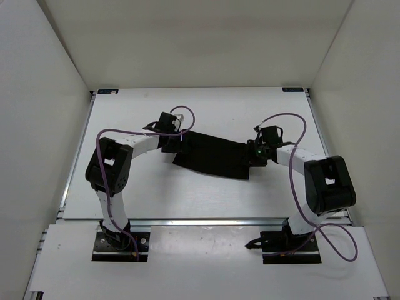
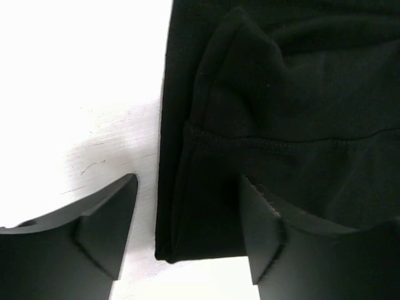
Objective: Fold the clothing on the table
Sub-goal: Fold the skirt
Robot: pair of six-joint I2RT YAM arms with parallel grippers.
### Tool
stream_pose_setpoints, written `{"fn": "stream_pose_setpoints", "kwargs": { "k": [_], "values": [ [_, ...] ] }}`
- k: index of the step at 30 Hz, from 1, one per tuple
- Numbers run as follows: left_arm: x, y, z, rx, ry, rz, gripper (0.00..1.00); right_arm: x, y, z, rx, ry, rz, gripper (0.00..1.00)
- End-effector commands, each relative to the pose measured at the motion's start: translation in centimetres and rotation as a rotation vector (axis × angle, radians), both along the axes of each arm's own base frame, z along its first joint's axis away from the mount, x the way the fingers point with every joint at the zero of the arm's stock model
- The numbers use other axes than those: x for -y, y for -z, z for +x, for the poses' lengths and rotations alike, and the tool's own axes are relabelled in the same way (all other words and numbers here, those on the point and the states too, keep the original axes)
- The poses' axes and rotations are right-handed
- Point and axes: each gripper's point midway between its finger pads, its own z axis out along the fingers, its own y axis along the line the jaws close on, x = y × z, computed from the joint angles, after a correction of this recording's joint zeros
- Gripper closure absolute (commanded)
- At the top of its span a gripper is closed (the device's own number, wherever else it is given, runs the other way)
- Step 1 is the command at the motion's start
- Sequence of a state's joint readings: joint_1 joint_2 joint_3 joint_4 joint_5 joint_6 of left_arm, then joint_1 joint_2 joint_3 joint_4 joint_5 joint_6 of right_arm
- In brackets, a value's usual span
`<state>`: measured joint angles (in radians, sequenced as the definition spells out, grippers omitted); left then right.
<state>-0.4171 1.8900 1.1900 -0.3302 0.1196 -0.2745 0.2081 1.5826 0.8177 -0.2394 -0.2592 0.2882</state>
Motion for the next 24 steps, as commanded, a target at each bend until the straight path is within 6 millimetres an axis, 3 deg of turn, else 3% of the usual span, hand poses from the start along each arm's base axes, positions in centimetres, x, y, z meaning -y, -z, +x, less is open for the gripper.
{"fn": "stream_pose_setpoints", "kwargs": {
  "k": [1, 2, 4, 7, 8, 9, 10, 11, 13, 15, 16, 19, 22, 24],
  "values": [
    [0.1, -1.4, 0.2, 0.031, -0.037, -0.049, 0.28, -0.1, 0.4, 1.4, 0.023, -0.007, 0.0, 0.63],
    [0.3, -1.3, 0.1, 0.027, -0.033, -0.052, 0.31, -0.1, 0.8, 1.2, 0.009, -0.006, 0.001, 0.72],
    [0.2, -0.7, 0.1, 0.008, -0.056, -0.051, 0.39, 0.1, 1.4, 1.2, -0.006, -0.006, 0.014, 0.77],
    [0.4, 0.0, -0.4, -0.019, -0.068, -0.046, 0.64, 0.4, 1.6, 1.6, -0.011, -0.003, 0.022, 0.93],
    [0.8, 0.2, -0.7, -0.029, -0.068, -0.055, 0.78, 0.6, 1.7, 1.9, -0.01, -0.008, 0.011, 0.99],
    [1.1, 0.5, -0.9, -0.042, -0.079, -0.066, 0.89, 0.6, 1.1, 2.4, 0.003, -0.018, 0.013, 1.0],
    [1.2, 0.1, -0.8, -0.04, -0.079, -0.076, 0.94, 1.0, 1.3, 2.3, -0.014, -0.013, 0.006, 1.0],
    [1.7, 0.4, -1.2, -0.056, -0.079, -0.089, 1.0, 1.5, 0.7, 3.5, 0.013, -0.008, -0.011, 1.0],
    [2.1, 0.4, -1.5, -0.056, -0.087, -0.103, 1.0, 2.0, -0.4, 4.7, 0.021, -0.017, -0.022, 1.0],
    [3.0, 0.6, -2.0, -0.074, -0.097, -0.148, 1.0, 2.6, -2.6, 7.0, 0.074, -0.031, -0.042, 1.0],
    [3.6, 0.3, -2.0, -0.067, -0.092, -0.179, 1.0, 2.7, -2.8, 7.0, 0.062, -0.042, -0.05, 1.0],
    [4.8, 0.5, -2.5, -0.073, -0.095, -0.229, 1.0, 2.4, -6.4, 9.7, 0.152, -0.091, -0.089, 1.0],
    [6.1, 0.8, -2.9, -0.084, -0.089, -0.278, 1.0, 0.2, -9.6, 11.2, 0.231, -0.186, -0.12, 1.0],
    [6.5, 0.9, -2.7, -0.078, -0.088, -0.317, 1.0, -2.2, -10.2, 11.2, 0.248, -0.279, -0.148, 1.0]
  ]
}}
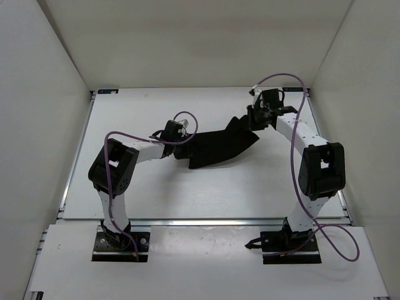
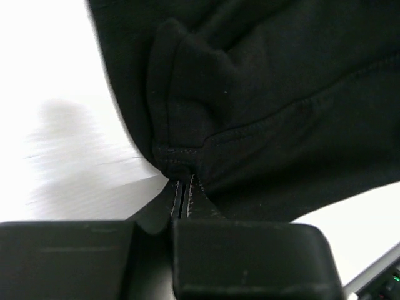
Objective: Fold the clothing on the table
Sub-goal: Fold the skirt
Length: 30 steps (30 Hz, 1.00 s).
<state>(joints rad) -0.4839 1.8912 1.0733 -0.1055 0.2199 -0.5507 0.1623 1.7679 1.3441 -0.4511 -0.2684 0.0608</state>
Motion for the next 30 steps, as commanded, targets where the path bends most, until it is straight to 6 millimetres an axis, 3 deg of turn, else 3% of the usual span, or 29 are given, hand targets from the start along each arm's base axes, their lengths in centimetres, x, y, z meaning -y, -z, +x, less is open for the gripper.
{"fn": "stream_pose_setpoints", "kwargs": {
  "k": [1, 2, 7, 12, 17, 23, 29, 30],
  "values": [
    [1.1, 0.3, -0.8, -0.029, -0.003, -0.089, 1.0, -3.5, -2.5, 0.4, 0.065, -0.162, -0.077, 1.0],
    [0.8, 1.0, -1.1, -0.042, -0.005, -0.085, 1.0, -5.1, -2.6, 0.0, 0.064, -0.198, -0.081, 1.0],
    [0.1, 0.3, 0.5, -0.005, -0.031, -0.126, 1.0, -11.9, -3.1, -1.9, 0.097, -0.364, -0.13, 1.0],
    [-0.1, -0.1, 0.8, 0.0, -0.036, -0.159, 1.0, -15.6, -2.6, -4.5, 0.071, -0.431, -0.099, 1.0],
    [0.0, -0.1, 0.1, -0.007, -0.033, -0.184, 1.0, -18.2, -2.4, -6.1, 0.037, -0.439, -0.005, 1.0],
    [0.6, -0.1, -1.5, -0.05, -0.034, -0.239, 1.0, -21.2, -1.2, -6.5, 0.01, -0.463, 0.04, 1.0],
    [1.4, -0.5, -2.8, -0.09, -0.019, -0.3, 1.0, -22.1, 0.1, -7.0, -0.01, -0.481, 0.02, 1.0],
    [1.4, -0.6, -2.8, -0.091, -0.026, -0.302, 1.0, -22.2, 0.2, -7.1, -0.021, -0.478, 0.027, 0.93]
  ]
}}
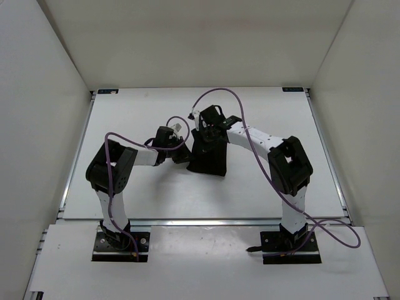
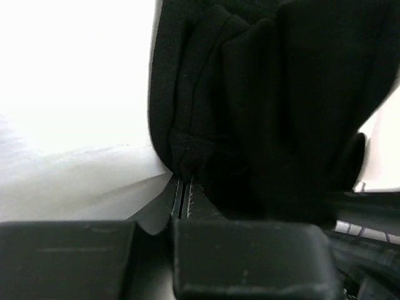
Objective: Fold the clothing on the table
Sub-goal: Fold the skirt
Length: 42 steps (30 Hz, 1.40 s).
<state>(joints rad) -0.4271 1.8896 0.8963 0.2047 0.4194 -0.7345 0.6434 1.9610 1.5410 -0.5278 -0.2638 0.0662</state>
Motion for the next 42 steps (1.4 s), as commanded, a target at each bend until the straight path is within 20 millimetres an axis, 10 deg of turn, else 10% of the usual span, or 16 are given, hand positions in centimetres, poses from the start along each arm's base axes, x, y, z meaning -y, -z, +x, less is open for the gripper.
{"fn": "stream_pose_setpoints", "kwargs": {
  "k": [1, 5, 12, 16, 23, 34, 42],
  "values": [
    [0.6, -0.7, -2.0, -0.044, 0.033, -0.037, 1.0, -1.6, -2.3, 0.8, 0.024, 0.01, 0.076, 0.82],
    [0.3, -0.9, -2.2, -0.058, 0.027, -0.052, 0.92, -1.4, -5.5, 1.2, 0.007, 0.034, 0.18, 0.51],
    [-0.8, -2.1, -1.6, -0.048, 0.008, -0.075, 0.78, 3.1, -12.8, 1.9, 0.157, 0.172, 0.286, 0.51],
    [-1.0, -2.8, -1.5, -0.03, 0.001, -0.085, 0.8, 7.3, -8.0, 1.1, 0.097, 0.244, 0.215, 0.73],
    [-0.1, -2.7, -2.9, -0.036, 0.014, -0.069, 1.0, 5.8, -0.5, -0.8, -0.033, 0.193, 0.136, 0.97],
    [0.2, -1.6, -4.7, -0.068, 0.01, -0.059, 1.0, 4.9, 1.1, -1.2, -0.092, 0.181, 0.184, 0.97],
    [0.8, -2.1, -3.9, -0.102, -0.068, -0.209, 1.0, 2.3, 1.5, -7.1, -0.172, 0.092, 0.288, 0.98]
  ]
}}
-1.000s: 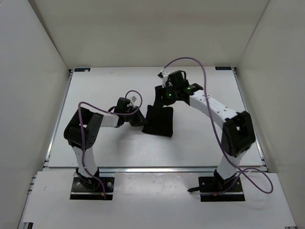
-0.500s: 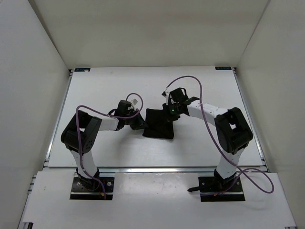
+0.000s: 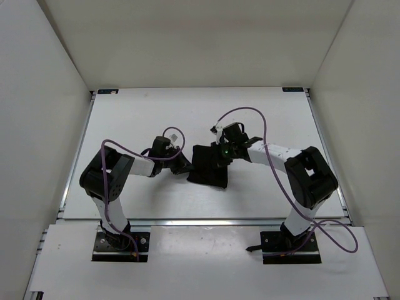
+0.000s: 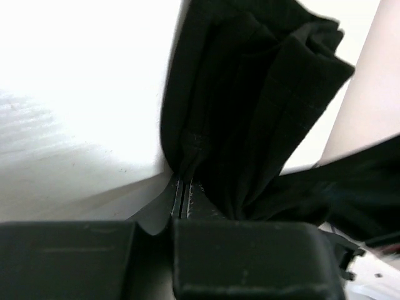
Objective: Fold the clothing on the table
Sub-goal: Fold the skirt
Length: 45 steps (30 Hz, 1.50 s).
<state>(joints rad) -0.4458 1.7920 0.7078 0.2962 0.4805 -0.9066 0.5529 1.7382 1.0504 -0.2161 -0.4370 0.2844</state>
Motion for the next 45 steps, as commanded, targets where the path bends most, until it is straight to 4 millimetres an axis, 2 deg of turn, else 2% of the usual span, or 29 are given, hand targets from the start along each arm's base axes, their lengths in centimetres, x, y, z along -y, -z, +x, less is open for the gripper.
{"fn": "stream_pose_setpoints", "kwargs": {
  "k": [1, 4, 9, 11, 13, 14, 16, 18, 20, 21, 23, 24, 26, 27, 28, 29, 30, 31, 32, 34, 35, 36, 37, 38, 39, 40, 41, 43, 45],
  "values": [
    [0.8, -2.2, 1.6, 0.035, -0.036, -0.103, 1.0, -1.8, -1.1, -2.1, -0.013, -0.052, 0.092, 0.98],
    [1.8, -2.5, 2.0, 0.041, -0.039, -0.107, 1.0, -2.6, -1.4, -3.7, -0.025, -0.095, 0.093, 0.98],
    [2.3, -3.0, 2.7, 0.026, -0.075, -0.163, 1.0, -4.5, -4.0, -5.8, 0.011, -0.148, 0.149, 0.97],
    [2.5, -3.5, 2.6, 0.031, -0.076, -0.188, 1.0, -4.6, -3.9, -6.1, 0.021, -0.148, 0.163, 0.96],
    [2.2, -3.2, 2.3, 0.018, -0.081, -0.186, 1.0, -4.3, -2.8, -6.1, -0.014, -0.138, 0.161, 0.97],
    [2.5, -3.6, 2.1, 0.037, -0.067, -0.188, 1.0, -4.1, -2.5, -5.9, -0.028, -0.129, 0.152, 0.97],
    [1.8, -3.8, 2.2, 0.032, -0.078, -0.194, 1.0, -3.7, -2.1, -5.1, -0.028, -0.108, 0.12, 0.98],
    [1.3, -4.5, 2.1, 0.04, -0.067, -0.202, 0.94, -3.4, -2.9, -4.2, 0.007, -0.086, 0.126, 0.98],
    [0.0, -5.5, 3.0, 0.059, -0.082, -0.215, 0.77, -2.9, -4.1, -3.2, 0.037, -0.055, 0.148, 0.98],
    [0.0, -6.4, 2.9, 0.077, -0.056, -0.232, 0.72, -2.6, -4.8, -2.6, 0.058, -0.041, 0.166, 0.98],
    [-1.3, -7.6, 3.9, 0.109, -0.051, -0.228, 0.57, -1.4, -6.4, -1.1, 0.096, 0.005, 0.19, 0.98],
    [-1.6, -8.1, 3.7, 0.107, -0.047, -0.216, 0.53, -0.8, -7.1, -0.4, 0.122, 0.019, 0.194, 0.98],
    [-2.7, -9.0, 4.7, 0.171, -0.039, -0.149, 0.42, 1.0, -6.7, 1.1, 0.158, 0.06, 0.159, 0.98],
    [-3.7, -8.8, 4.9, 0.161, -0.063, -0.099, 0.38, 1.4, -6.4, 1.3, 0.153, 0.069, 0.141, 0.99],
    [-4.0, -8.9, 5.0, 0.167, -0.045, -0.04, 0.38, 2.0, -5.8, 1.9, 0.128, 0.079, 0.131, 0.99],
    [-4.2, -9.8, 5.8, 0.221, -0.027, 0.0, 0.38, 1.9, -6.0, 2.5, 0.126, 0.077, 0.135, 1.0],
    [-4.8, -9.9, 5.9, 0.212, -0.036, 0.046, 0.4, 2.2, -5.0, 2.7, 0.1, 0.079, 0.115, 1.0],
    [-4.6, -10.2, 5.5, 0.235, -0.01, 0.079, 0.43, 2.4, -4.1, 3.2, 0.079, 0.081, 0.095, 1.0],
    [-4.3, -10.9, 5.6, 0.273, 0.0, 0.101, 0.53, 2.4, -3.6, 3.5, 0.069, 0.084, 0.083, 1.0],
    [-3.4, -12.3, 4.7, 0.326, 0.028, 0.096, 0.81, 1.9, -3.0, 3.9, 0.077, 0.073, 0.072, 1.0],
    [-2.7, -12.4, 3.9, 0.335, 0.049, 0.095, 0.88, 1.9, -2.3, 4.0, 0.06, 0.077, 0.067, 1.0],
    [-1.7, -12.7, 3.1, 0.359, 0.07, 0.096, 0.97, 1.6, -2.4, 4.3, 0.07, 0.077, 0.076, 1.0],
    [-1.4, -12.8, 2.8, 0.372, 0.075, 0.103, 1.0, 1.5, -2.1, 4.6, 0.074, 0.077, 0.078, 1.0],
    [-0.7, -12.3, 2.0, 0.381, 0.094, 0.113, 1.0, 1.8, -1.1, 4.7, 0.053, 0.091, 0.07, 1.0],
    [-0.1, -11.5, 0.8, 0.371, 0.125, 0.113, 1.0, 1.6, -1.2, 5.2, 0.063, 0.094, 0.074, 1.0],
    [-0.2, -9.9, 0.2, 0.344, 0.127, 0.131, 1.0, 1.6, -0.9, 5.7, 0.063, 0.097, 0.079, 1.0],
    [0.3, -9.8, 0.1, 0.369, 0.13, 0.129, 1.0, 1.9, -0.1, 5.9, 0.053, 0.107, 0.053, 1.0],
    [-0.2, -6.4, -1.0, 0.31, 0.137, 0.181, 1.0, 2.0, 0.3, 7.1, 0.062, 0.116, 0.033, 1.0],
    [-0.6, -4.5, -1.6, 0.27, 0.139, 0.203, 1.0, 2.3, 1.0, 7.9, 0.056, 0.13, 0.013, 1.0]
  ]
}}
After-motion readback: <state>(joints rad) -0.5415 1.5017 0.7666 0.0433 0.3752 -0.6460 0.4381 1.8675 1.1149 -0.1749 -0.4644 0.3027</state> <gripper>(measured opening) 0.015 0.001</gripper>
